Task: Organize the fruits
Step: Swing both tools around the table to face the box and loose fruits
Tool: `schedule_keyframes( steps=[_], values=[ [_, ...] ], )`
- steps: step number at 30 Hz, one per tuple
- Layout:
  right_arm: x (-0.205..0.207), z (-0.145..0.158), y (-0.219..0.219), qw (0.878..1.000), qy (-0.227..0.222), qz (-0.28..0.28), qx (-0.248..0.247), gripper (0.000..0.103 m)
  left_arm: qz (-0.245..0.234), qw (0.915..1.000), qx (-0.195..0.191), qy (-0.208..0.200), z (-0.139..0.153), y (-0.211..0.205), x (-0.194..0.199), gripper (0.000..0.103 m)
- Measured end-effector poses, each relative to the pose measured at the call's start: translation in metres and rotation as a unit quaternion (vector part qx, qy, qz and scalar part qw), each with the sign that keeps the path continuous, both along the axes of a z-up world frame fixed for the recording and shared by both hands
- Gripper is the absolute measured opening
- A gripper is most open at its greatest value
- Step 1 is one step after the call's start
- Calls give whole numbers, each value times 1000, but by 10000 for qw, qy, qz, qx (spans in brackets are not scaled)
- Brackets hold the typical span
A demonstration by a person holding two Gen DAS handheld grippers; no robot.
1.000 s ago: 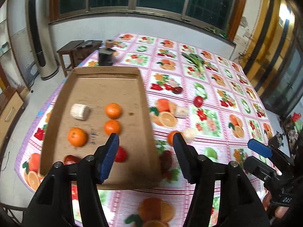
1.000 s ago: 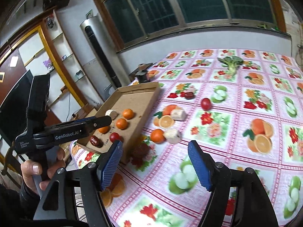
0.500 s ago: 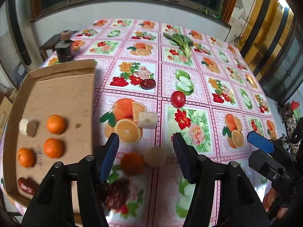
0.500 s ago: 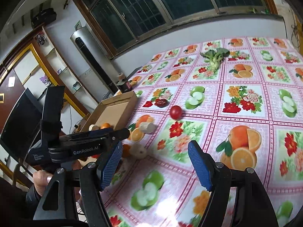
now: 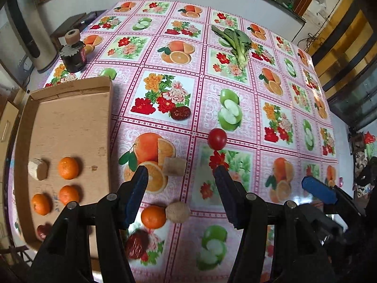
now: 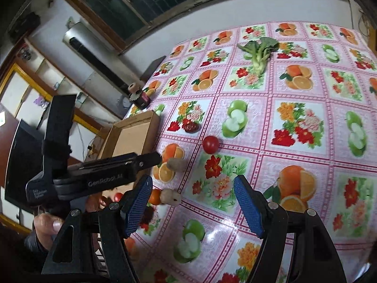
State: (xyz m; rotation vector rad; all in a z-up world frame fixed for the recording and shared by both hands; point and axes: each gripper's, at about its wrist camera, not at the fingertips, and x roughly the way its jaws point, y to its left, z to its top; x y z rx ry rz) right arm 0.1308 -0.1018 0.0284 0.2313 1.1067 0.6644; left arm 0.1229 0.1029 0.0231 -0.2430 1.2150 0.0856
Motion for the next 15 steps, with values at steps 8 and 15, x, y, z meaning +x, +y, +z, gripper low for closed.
schedule_keyframes(
  steps=[8,15],
  values=[
    [3,42,-18,9998,-126,-179,-43,73,240,9997,-22,-9,30,6,-6,58],
    [-12,55,-42,9994,-196,289,23,73,834,9962,223,-97,49,-8,-39,58]
  ],
)
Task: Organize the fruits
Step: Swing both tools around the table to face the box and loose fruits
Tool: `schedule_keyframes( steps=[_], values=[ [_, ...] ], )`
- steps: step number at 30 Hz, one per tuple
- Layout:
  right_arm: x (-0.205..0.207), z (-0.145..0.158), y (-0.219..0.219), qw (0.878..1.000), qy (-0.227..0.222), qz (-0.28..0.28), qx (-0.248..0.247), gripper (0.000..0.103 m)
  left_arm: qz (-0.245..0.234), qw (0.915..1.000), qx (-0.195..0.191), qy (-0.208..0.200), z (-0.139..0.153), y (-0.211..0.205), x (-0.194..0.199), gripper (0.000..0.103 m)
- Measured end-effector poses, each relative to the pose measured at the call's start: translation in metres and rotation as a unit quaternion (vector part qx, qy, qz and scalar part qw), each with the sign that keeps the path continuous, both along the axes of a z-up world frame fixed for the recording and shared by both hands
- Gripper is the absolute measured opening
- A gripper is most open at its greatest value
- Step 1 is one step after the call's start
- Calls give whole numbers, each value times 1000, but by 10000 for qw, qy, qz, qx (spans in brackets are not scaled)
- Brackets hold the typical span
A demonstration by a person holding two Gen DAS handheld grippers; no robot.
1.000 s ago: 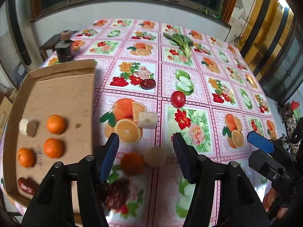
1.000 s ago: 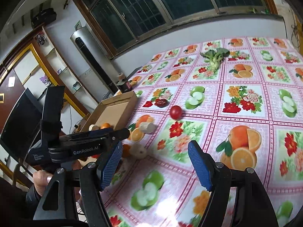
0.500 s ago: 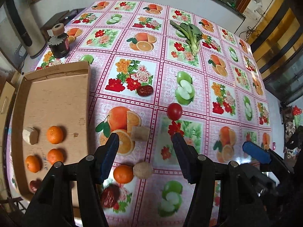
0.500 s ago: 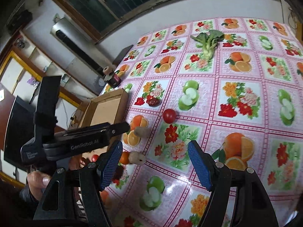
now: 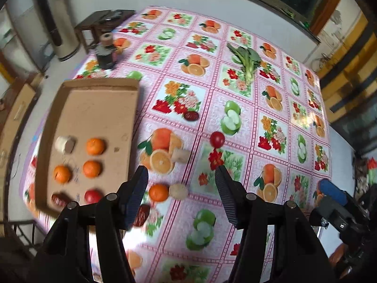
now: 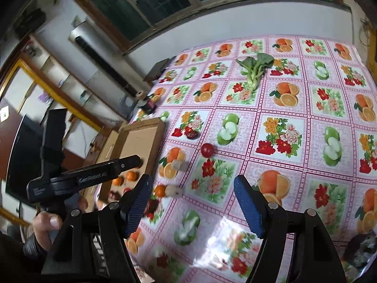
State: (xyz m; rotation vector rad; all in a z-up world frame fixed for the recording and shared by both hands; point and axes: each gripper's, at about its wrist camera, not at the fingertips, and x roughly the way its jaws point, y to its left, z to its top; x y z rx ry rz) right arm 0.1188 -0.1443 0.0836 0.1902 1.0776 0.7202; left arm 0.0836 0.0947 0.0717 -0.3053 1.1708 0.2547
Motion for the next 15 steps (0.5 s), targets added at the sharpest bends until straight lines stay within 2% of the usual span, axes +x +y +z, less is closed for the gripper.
schedule_keyframes(
  steps=[4,7,10,15],
  values=[
    [-13,10,-27,9990,1,422,158,73,520,9984,219,-72,15,-27,-35,58],
    [-20,21,-50,9966,102,814,119,73,883,9958,126,-207,23,-53,-61,58],
    [-23,35,-64,9939,-56,1099,-1,73,1206,9920,62,-379,29,-73,-84,58],
    [-18,47,-72,9919,-124,1262,73,73,1485,9885,26,-278,22,-87,-107,58]
  ],
)
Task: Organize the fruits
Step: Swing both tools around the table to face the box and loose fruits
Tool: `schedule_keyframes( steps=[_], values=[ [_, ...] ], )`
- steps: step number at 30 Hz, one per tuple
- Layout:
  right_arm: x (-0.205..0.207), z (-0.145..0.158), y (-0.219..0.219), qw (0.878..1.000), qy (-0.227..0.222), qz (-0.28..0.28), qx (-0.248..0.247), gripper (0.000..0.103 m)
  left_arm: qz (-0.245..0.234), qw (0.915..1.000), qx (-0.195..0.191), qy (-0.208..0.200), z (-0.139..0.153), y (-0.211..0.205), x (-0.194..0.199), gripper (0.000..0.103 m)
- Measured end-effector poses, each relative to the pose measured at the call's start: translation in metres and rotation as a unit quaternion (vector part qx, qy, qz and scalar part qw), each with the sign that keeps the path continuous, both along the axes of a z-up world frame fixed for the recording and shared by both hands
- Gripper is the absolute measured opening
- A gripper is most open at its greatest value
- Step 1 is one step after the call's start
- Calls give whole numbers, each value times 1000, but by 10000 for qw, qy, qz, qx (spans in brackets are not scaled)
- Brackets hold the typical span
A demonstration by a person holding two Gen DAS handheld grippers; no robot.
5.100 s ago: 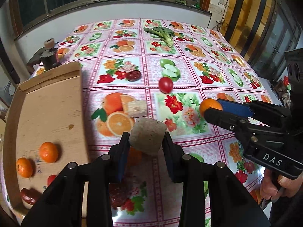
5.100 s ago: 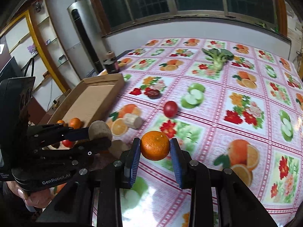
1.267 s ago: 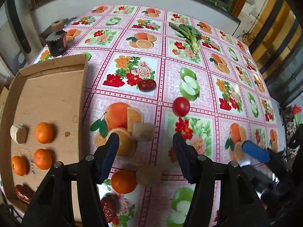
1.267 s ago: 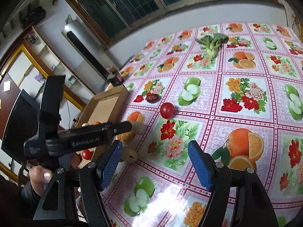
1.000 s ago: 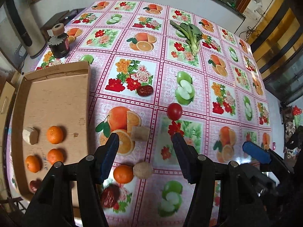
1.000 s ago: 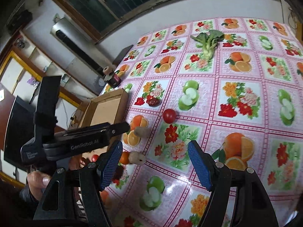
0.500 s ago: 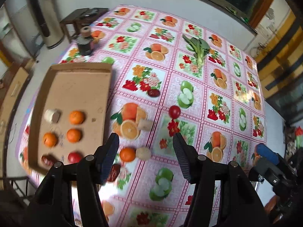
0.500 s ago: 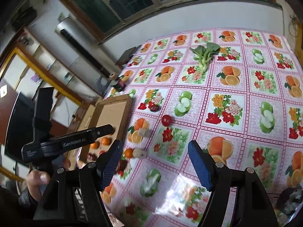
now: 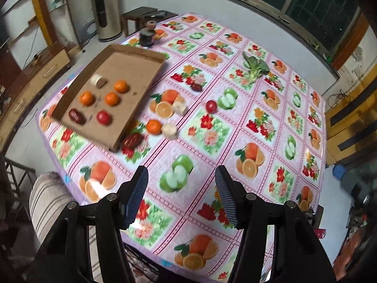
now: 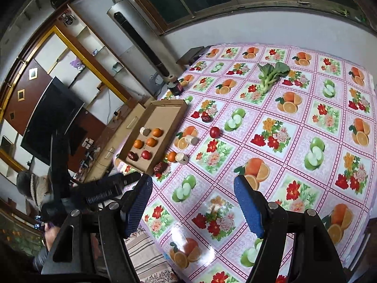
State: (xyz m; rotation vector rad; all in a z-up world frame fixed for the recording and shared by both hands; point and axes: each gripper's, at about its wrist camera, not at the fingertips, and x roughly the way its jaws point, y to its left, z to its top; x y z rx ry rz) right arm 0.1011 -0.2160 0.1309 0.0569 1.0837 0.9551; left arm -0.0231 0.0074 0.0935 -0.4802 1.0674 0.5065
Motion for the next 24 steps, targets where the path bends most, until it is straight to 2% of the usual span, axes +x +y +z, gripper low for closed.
schedule_keyframes(
  steps=[7,9,13,18,21,24],
  values=[
    [4,-18,23,9979,94,514,-385,73,717,9969,-302,136,-30,15,-20,58],
    [5,-19,24,9974,175,627,-301,73,840,9955,-348,250,-36,13,-24,58],
    [5,-16,19,9953,235,933,-93,73,1029,9941,-171,286,-30,-3,-34,58],
    [13,-20,-14,9891,388,1422,13,73,1569,9870,-159,309,-27,-44,-50,58],
    [21,-16,-44,9814,425,1871,64,73,1984,9796,-117,309,-23,-90,-63,58],
    [27,-12,-72,9732,293,2279,-75,73,2252,9732,-363,299,-28,-144,-71,58]
  ],
)
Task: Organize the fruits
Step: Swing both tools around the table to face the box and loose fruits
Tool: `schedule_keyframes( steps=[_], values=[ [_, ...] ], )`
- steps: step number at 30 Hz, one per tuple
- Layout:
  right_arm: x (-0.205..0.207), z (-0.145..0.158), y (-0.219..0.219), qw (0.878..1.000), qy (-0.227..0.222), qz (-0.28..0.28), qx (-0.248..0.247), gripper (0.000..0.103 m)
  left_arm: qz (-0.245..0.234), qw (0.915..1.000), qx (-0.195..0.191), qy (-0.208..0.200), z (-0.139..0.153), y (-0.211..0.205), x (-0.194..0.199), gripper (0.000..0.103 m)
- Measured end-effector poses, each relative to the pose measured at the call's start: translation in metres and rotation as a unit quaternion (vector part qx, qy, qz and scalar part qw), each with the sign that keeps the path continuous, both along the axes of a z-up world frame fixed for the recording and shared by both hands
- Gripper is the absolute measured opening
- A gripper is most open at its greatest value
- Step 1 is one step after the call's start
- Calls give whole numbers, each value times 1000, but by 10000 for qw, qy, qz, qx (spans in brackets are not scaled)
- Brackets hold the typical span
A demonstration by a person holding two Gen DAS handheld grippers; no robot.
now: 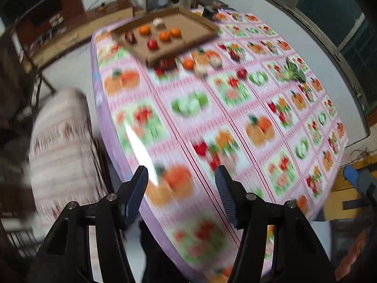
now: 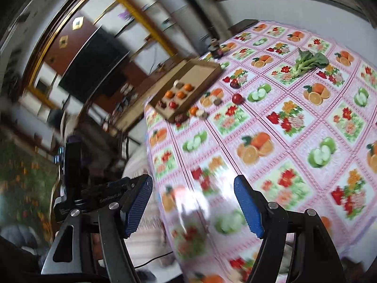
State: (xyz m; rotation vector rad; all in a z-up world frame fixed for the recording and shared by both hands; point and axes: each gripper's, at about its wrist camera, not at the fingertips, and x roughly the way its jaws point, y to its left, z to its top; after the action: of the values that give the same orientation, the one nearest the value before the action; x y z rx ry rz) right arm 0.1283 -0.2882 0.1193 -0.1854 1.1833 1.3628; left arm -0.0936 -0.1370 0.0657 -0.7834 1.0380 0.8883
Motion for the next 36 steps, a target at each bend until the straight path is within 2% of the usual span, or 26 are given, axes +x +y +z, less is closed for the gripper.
schedule_keyframes(
  steps=[4,7,10,12,15,18,21,23,27,30,33,36],
  values=[
    [13,-5,-37,9987,47,325,-387,73,70,9992,-366,116,-10,-60,-3,58],
    [16,-14,-60,9968,-158,418,-659,73,-79,9989,-404,236,-19,-97,-4,58],
    [27,-27,-86,9946,-345,249,-948,73,-174,9985,-463,252,-36,-114,-7,58],
    [42,-34,-105,9921,-401,2,-1187,73,-124,9974,-656,261,-48,-123,-10,58],
    [68,-31,-125,9895,-625,-191,-1290,73,29,9968,-785,169,-55,-140,-9,58],
    [104,-18,-128,9893,-826,-213,-1182,73,156,9967,-792,89,-51,-150,8,58],
    [140,-5,-110,9893,-1103,53,-951,73,364,9981,-481,134,-36,-156,28,58],
    [163,3,-88,9895,-1194,423,-696,73,723,9970,-211,158,-24,-155,42,58],
    [188,31,-39,9849,-1347,1036,-327,73,1480,9889,112,58,4,-138,66,58],
    [193,63,-5,9765,-1595,1444,101,73,1817,9812,654,12,43,-119,76,58],
    [193,81,31,9723,-1642,1610,418,73,1855,9753,1200,33,73,-99,80,58],
    [187,74,67,9744,-1493,1612,477,73,1735,9748,1400,-14,74,-73,84,58]
  ],
)
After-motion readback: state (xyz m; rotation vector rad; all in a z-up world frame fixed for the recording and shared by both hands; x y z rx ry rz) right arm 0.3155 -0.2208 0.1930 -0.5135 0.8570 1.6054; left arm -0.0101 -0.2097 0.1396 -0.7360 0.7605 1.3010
